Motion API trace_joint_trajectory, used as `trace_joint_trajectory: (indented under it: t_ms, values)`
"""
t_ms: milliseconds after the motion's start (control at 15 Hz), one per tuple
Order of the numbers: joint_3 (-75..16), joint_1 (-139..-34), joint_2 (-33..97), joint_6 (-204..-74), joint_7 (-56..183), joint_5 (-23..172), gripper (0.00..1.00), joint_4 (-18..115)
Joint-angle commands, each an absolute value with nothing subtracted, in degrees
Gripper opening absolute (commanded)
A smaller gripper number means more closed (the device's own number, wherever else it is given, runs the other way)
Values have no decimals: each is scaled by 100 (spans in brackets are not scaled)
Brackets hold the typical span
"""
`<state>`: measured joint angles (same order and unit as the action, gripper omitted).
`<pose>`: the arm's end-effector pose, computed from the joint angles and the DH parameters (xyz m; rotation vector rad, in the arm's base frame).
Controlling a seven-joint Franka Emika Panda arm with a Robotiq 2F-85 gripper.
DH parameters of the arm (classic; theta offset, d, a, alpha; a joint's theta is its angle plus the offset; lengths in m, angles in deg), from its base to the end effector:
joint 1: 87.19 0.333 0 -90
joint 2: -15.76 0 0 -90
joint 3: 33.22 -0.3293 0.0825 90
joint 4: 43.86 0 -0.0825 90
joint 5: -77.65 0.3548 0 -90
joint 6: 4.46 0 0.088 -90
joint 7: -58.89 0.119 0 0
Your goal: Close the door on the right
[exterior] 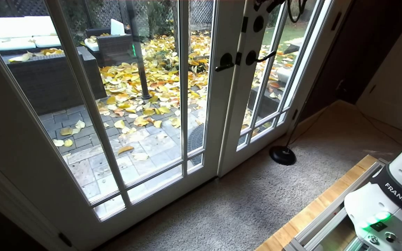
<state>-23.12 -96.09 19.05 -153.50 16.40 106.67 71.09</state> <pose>0.5547 -0.1963 0.5037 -2.9458 -0.0693 -0.9692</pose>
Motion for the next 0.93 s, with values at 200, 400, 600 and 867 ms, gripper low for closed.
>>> trace_joint_trajectory:
  t_ms: [200,400,600,867]
  values:
    - [-2518,-9623,2384,-15694,-88,12822,100,6429]
    - [-2529,-9635,2452,-15654,-691,13568,100,6319]
    - [-2542,-9616,2514,-15641,-1155,14164,100,6220]
    - [-2590,-9583,2592,-15636,-1471,14757,68,6059]
